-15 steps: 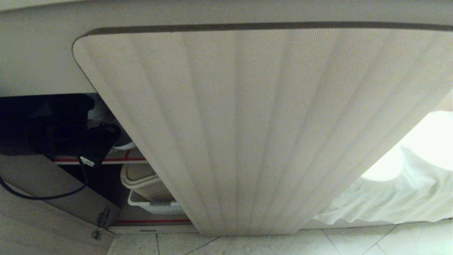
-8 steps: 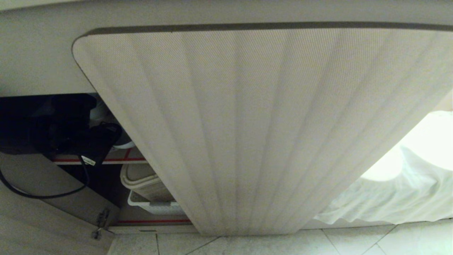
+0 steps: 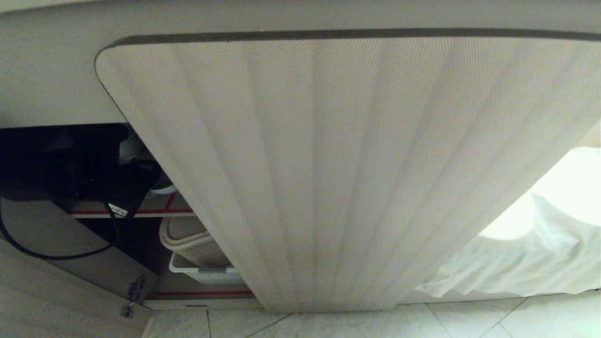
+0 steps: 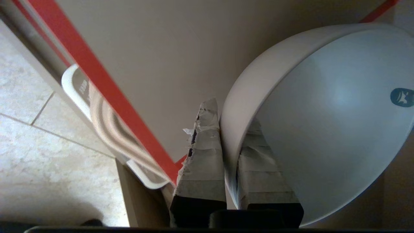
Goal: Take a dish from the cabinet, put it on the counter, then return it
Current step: Put it back into the cabinet
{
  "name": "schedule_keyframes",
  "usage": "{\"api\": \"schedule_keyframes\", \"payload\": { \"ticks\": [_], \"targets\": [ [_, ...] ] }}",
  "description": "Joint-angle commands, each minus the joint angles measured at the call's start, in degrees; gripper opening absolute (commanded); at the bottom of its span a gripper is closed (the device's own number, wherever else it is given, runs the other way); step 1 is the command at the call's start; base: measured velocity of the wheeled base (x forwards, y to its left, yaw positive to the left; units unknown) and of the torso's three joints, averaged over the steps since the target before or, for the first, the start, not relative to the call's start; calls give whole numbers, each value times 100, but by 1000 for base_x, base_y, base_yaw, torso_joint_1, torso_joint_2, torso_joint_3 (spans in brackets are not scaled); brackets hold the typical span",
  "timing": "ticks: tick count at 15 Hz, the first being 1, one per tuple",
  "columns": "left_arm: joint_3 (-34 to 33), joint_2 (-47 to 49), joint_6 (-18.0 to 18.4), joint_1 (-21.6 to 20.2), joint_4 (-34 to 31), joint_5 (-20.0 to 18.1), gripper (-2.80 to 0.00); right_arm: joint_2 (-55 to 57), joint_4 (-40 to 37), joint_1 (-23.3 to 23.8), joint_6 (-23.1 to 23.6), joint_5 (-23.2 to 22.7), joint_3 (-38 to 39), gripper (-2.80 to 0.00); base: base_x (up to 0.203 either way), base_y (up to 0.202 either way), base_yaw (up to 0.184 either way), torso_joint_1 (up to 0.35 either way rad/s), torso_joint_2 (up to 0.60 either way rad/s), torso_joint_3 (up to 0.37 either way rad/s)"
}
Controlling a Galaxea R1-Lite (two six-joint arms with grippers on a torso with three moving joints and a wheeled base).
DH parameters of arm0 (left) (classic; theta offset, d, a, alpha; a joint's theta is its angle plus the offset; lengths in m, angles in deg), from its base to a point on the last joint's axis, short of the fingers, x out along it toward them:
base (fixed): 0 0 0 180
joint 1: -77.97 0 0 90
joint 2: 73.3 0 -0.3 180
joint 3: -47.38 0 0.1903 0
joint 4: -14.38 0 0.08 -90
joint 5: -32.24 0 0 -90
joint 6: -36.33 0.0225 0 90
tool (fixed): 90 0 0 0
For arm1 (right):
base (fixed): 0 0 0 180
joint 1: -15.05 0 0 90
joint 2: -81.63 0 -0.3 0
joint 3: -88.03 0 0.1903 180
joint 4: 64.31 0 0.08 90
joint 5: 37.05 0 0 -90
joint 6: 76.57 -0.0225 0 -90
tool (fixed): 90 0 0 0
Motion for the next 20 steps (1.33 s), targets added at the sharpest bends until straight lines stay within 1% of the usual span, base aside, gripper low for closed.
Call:
{"api": "schedule_keyframes", "payload": {
  "ticks": [1, 5, 6, 14, 20],
  "targets": [
    [62, -5, -38, 6, 17, -8, -280, -2, 1, -2, 1, -1, 0, -280, 0, 0, 0, 0, 0, 0],
    [71, -14, -47, 6, 9, -43, -280, -2, 1, -6, 1, -1, 0, -280, 0, 0, 0, 0, 0, 0],
    [71, -14, -47, 6, 11, -43, 0, -2, 1, 2, 1, -1, 0, -280, 0, 0, 0, 0, 0, 0],
    [85, -14, -47, 6, 35, -26, 0, -2, 1, -6, 1, -1, 0, -280, 0, 0, 0, 0, 0, 0],
    [221, -11, -47, 6, 35, -17, 0, -2, 1, 2, 1, -1, 0, -280, 0, 0, 0, 0, 0, 0]
  ]
}}
